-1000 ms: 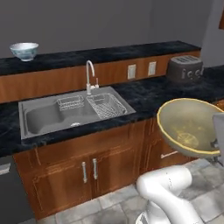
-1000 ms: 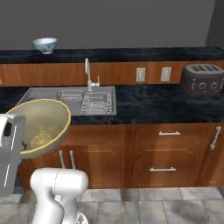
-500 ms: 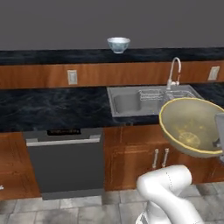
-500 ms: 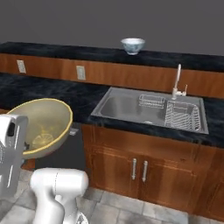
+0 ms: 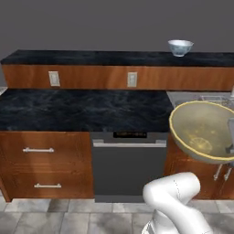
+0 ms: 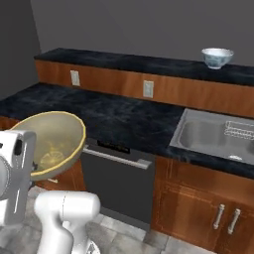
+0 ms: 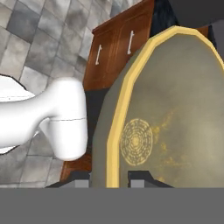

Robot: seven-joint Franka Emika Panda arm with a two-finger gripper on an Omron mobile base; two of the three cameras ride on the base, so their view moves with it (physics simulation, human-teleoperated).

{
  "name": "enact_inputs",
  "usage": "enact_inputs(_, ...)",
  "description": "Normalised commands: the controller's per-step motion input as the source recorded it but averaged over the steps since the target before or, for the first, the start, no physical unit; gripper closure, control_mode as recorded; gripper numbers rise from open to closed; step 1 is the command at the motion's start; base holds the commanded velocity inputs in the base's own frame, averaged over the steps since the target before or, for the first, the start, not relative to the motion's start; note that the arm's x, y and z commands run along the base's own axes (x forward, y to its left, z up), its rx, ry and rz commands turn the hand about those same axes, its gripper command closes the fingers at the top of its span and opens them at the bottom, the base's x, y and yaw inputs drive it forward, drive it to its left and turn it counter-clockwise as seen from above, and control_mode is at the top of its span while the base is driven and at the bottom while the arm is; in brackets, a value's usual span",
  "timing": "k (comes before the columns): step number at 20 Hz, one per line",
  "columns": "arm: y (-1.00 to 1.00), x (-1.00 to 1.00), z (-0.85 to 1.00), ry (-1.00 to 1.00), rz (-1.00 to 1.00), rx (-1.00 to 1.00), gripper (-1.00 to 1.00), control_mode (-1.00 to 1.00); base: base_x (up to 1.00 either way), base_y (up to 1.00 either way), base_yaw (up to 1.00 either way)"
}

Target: Pick up the bowls from the cabinet and place each bowl in front of a stool on the dining counter.

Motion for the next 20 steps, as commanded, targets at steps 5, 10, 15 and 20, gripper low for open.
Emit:
enact_inputs(5,0.00,0.00,0.00,0.00,0.00,0.00,1.00,1.00,0.68,1.00,0.02)
enact_inputs(10,0.00,0.00,0.00,0.00,0.00,0.00,1.00,1.00,0.50,1.00,0.00)
enact_inputs(15,0.00,0.00,0.00,0.00,0.00,0.00,1.00,1.00,0.32,1.00,-0.07)
enact_inputs(20,0.00,0.00,0.00,0.00,0.00,0.00,1.00,1.00,0.29,1.00,-0.10)
